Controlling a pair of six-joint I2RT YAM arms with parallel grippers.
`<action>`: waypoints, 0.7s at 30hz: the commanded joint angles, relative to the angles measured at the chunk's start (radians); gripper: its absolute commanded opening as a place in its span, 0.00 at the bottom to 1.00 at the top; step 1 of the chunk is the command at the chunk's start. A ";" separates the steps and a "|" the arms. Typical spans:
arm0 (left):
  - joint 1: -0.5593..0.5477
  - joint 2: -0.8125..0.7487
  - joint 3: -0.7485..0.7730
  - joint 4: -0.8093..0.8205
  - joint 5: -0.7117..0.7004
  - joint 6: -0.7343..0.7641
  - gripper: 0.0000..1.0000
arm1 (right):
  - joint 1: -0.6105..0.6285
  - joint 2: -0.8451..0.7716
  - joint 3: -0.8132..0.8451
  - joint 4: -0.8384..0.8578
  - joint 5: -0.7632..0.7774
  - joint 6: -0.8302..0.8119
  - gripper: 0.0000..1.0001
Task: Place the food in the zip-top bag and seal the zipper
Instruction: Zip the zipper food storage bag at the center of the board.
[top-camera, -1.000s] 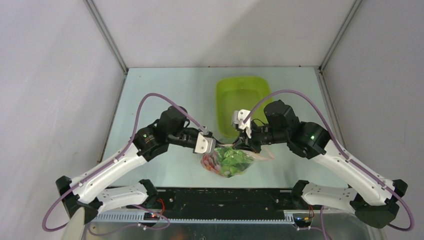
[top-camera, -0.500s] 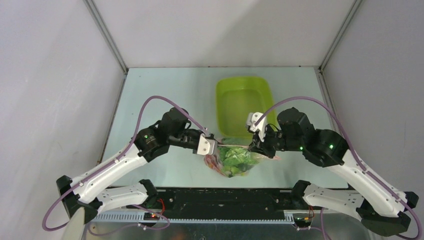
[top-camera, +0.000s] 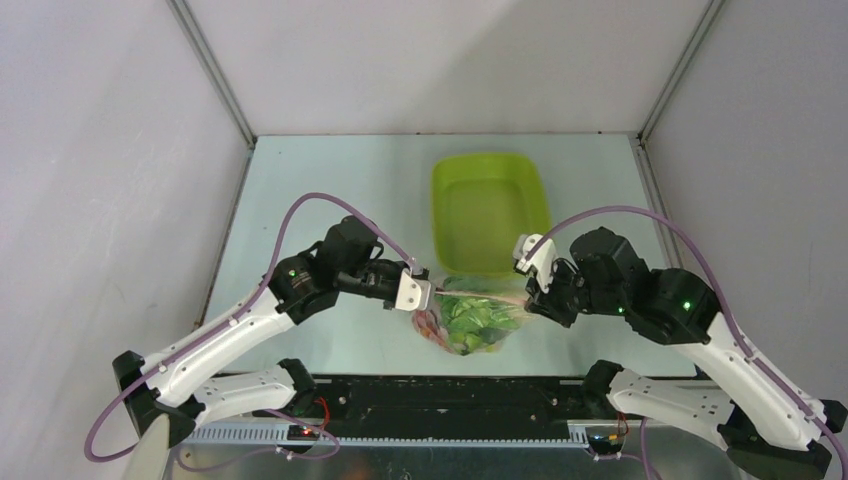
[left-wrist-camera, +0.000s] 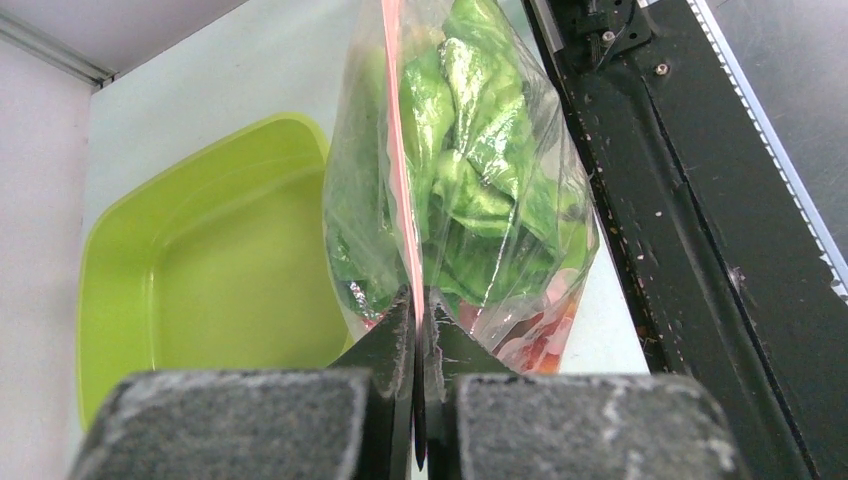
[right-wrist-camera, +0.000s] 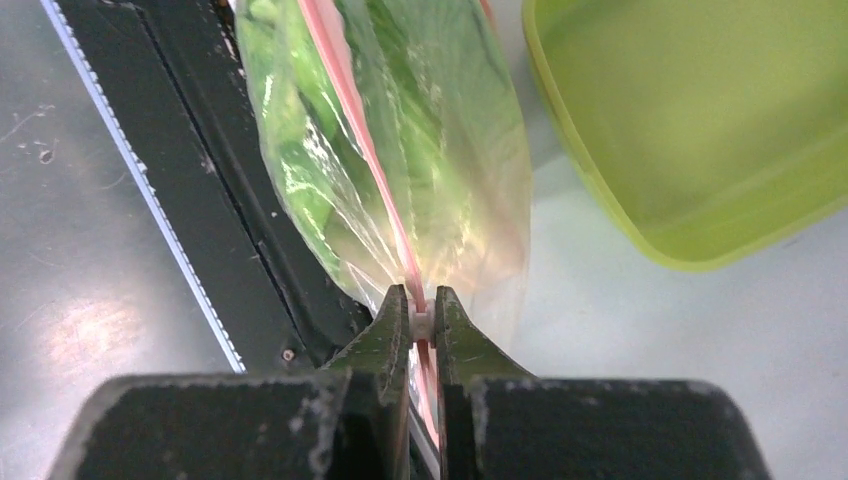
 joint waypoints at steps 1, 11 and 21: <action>0.015 -0.026 -0.009 -0.108 -0.071 0.022 0.00 | -0.032 -0.046 0.031 -0.252 0.146 -0.017 0.08; 0.018 -0.024 -0.006 -0.119 -0.069 0.034 0.00 | -0.058 -0.107 0.027 -0.287 0.199 -0.074 0.07; 0.027 -0.017 0.009 -0.142 -0.044 0.046 0.00 | -0.069 -0.139 0.027 -0.303 0.265 -0.076 0.05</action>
